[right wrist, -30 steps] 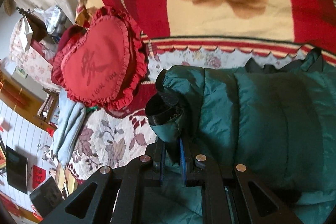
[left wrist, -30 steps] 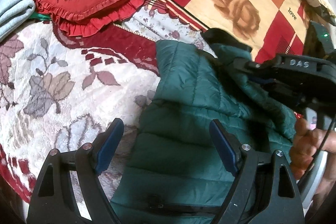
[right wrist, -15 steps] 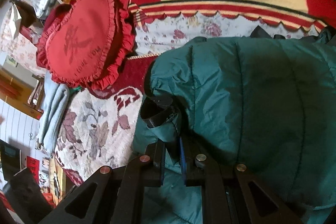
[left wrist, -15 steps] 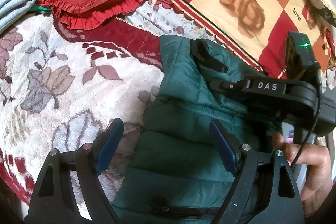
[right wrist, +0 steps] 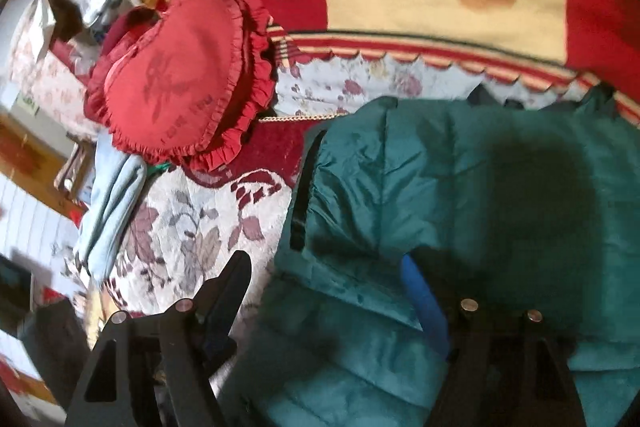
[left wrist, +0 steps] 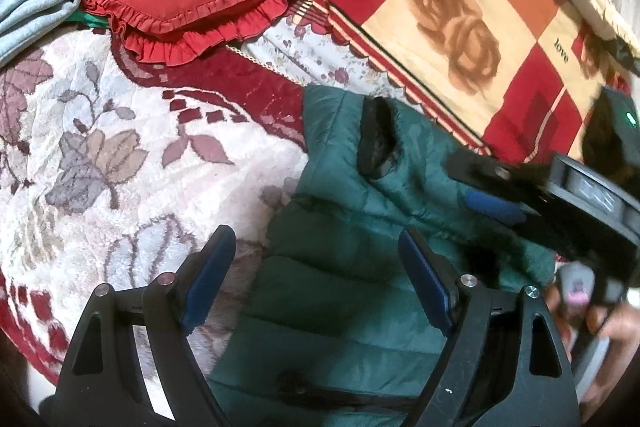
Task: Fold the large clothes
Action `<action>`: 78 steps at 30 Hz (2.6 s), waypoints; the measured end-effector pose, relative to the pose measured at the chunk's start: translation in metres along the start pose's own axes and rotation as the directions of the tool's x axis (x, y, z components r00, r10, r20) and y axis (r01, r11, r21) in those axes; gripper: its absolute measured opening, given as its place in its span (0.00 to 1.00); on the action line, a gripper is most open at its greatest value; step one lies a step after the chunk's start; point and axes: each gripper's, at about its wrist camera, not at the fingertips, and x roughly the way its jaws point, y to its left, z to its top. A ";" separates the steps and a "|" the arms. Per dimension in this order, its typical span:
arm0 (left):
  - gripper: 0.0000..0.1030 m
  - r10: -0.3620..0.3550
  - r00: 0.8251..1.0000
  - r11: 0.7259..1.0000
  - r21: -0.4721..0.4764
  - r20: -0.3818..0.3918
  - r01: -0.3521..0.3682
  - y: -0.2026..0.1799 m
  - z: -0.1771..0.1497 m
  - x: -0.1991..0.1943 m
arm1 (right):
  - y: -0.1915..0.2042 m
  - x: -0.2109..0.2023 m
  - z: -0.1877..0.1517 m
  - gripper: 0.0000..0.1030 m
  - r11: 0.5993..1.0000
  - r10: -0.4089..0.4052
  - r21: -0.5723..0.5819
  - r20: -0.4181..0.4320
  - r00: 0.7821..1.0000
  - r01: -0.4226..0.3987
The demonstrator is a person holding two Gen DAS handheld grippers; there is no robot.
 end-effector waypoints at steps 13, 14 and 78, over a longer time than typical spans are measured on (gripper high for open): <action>0.81 0.084 0.996 0.995 0.063 -0.034 -0.082 -0.051 0.035 0.069 | -0.102 -0.113 -0.040 0.73 0.984 -0.162 0.089 0.105 0.981 0.153; 0.81 0.083 0.996 0.994 0.072 -0.036 -0.081 -0.053 0.035 0.074 | -0.111 -0.122 -0.042 0.73 0.979 -0.188 0.098 0.119 0.975 0.176; 0.64 0.212 0.976 0.918 0.330 0.055 -0.218 -0.102 0.031 0.130 | -0.219 -0.065 0.009 0.64 0.842 -0.539 0.105 0.130 0.832 0.529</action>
